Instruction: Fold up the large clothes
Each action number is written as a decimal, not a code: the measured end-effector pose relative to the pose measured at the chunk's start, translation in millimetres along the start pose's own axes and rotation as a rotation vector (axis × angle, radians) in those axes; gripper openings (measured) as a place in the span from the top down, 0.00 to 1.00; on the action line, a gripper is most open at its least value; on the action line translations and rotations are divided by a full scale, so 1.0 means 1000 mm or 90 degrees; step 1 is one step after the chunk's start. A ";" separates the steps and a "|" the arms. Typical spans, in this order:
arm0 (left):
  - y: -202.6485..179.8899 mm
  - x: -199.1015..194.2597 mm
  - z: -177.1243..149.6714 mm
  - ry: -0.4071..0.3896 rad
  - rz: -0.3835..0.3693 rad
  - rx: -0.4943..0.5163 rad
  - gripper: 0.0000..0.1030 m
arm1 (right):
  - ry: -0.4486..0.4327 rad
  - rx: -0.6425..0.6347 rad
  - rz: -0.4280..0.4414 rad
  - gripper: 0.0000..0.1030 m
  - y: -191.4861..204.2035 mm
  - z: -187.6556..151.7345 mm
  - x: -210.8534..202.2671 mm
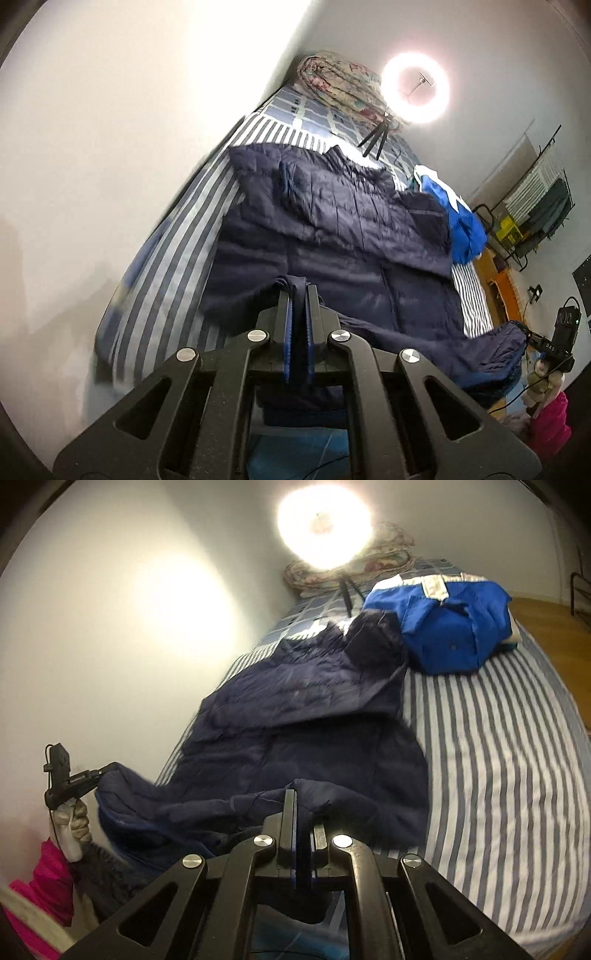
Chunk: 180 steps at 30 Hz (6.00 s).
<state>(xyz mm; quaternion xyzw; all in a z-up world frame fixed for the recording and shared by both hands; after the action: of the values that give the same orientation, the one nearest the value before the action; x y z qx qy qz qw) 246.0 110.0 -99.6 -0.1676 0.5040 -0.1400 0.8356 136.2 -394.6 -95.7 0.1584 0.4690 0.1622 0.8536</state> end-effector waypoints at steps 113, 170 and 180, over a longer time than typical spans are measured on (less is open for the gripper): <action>0.005 0.345 0.333 0.042 0.293 0.270 0.96 | -0.024 -0.060 -0.413 1.00 -0.149 0.315 0.208; -0.168 0.338 0.110 0.028 0.244 0.394 0.49 | -0.024 0.355 -0.037 0.32 -0.131 0.065 0.135; -0.170 0.318 0.113 -0.002 0.235 0.372 0.49 | -0.061 0.459 0.029 0.34 -0.132 0.045 0.162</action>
<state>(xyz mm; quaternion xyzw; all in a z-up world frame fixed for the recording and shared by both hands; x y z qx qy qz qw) 479.6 -156.2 -231.3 0.1724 0.4630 -0.1244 0.8605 273.6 -448.9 -250.1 0.4669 0.4520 -0.0017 0.7601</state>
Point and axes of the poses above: each gripper's, at about its wrist camera, not at the fingertips, and x roughly the way its jaws point, y to its left, z to its top, the point moved 10 cm from there along x, roughly the way its jaws point, and after that the axes turned 11 degrees about y, right-handed, at the moved point
